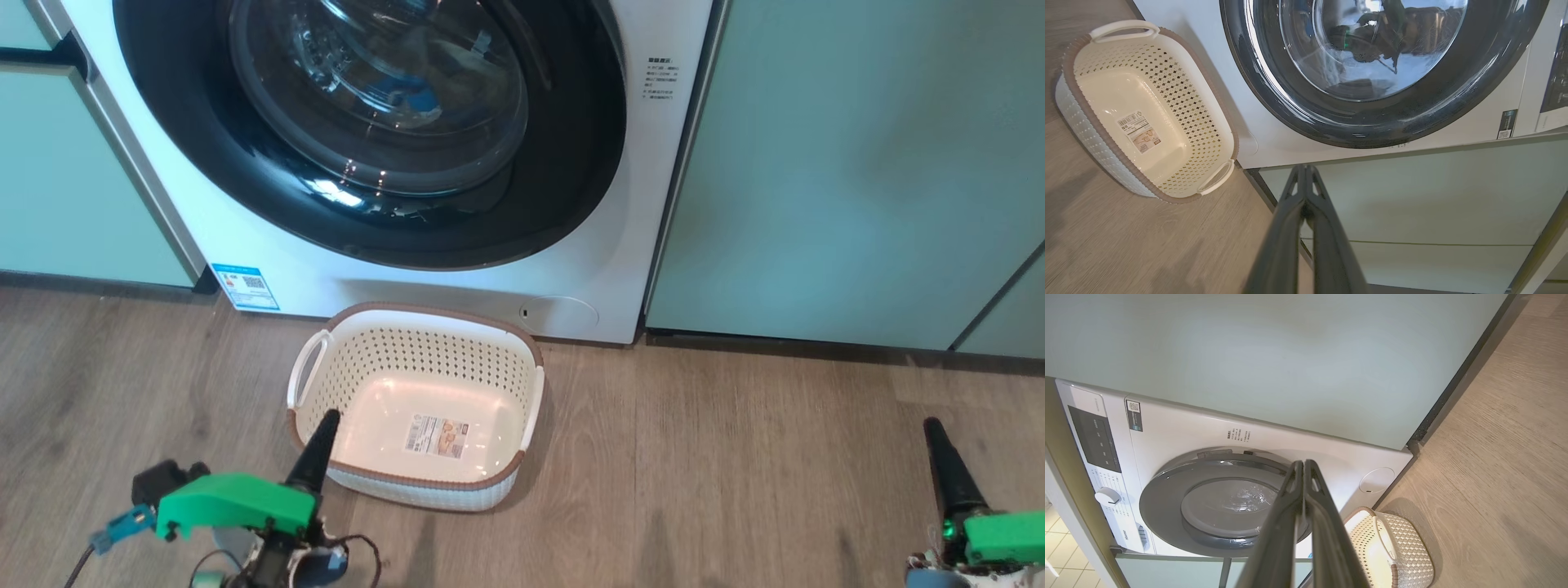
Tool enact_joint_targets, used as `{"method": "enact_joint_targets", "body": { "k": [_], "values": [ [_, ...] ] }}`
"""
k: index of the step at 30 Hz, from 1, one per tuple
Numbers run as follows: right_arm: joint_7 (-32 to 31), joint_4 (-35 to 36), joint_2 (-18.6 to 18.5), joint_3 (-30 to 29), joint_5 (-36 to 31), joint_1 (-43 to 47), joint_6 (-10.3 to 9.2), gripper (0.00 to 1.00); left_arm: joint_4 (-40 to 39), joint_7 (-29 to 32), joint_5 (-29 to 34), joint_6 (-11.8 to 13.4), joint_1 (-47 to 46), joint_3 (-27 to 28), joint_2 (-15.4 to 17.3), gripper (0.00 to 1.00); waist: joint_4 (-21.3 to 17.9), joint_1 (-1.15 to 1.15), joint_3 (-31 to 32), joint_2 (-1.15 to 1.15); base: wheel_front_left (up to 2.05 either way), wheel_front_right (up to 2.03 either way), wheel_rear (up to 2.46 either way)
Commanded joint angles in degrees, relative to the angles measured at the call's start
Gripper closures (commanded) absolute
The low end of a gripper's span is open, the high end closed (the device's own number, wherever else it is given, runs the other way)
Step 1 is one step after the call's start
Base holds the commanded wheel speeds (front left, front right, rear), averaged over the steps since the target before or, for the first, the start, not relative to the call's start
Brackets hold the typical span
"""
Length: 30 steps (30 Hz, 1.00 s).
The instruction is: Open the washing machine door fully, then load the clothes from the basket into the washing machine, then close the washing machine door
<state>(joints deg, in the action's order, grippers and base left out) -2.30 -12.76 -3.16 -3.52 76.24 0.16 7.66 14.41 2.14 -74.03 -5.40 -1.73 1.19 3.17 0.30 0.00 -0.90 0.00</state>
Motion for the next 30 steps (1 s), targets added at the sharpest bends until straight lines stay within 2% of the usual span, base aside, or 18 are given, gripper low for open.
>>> {"method": "enact_joint_targets", "body": {
  "k": [1,26,30],
  "values": [
    [-0.5,1.46,-1.26,0.43,1.71,-3.7,-0.13,1.0,-1.43,0.55,-1.75,-0.54,-3.48,2.12,0.38,1.0,-0.01,0.0,0.03,0.0,0.0,0.0,0.0],
    [-2.52,-1.12,-1.2,-0.94,17.47,-6.14,-0.17,1.0,-0.35,4.36,-17.92,-2.07,-4.46,5.36,-0.28,1.0,-0.3,0.0,0.72,0.0,0.0,0.0,0.0],
    [-2.61,-1.15,-1.13,-1.04,17.56,-6.17,-0.17,1.0,-0.34,4.4,-18.08,-2.09,-4.47,5.39,-0.29,1.0,-0.3,0.0,0.72,0.0,0.0,0.0,0.0]
  ]
}}
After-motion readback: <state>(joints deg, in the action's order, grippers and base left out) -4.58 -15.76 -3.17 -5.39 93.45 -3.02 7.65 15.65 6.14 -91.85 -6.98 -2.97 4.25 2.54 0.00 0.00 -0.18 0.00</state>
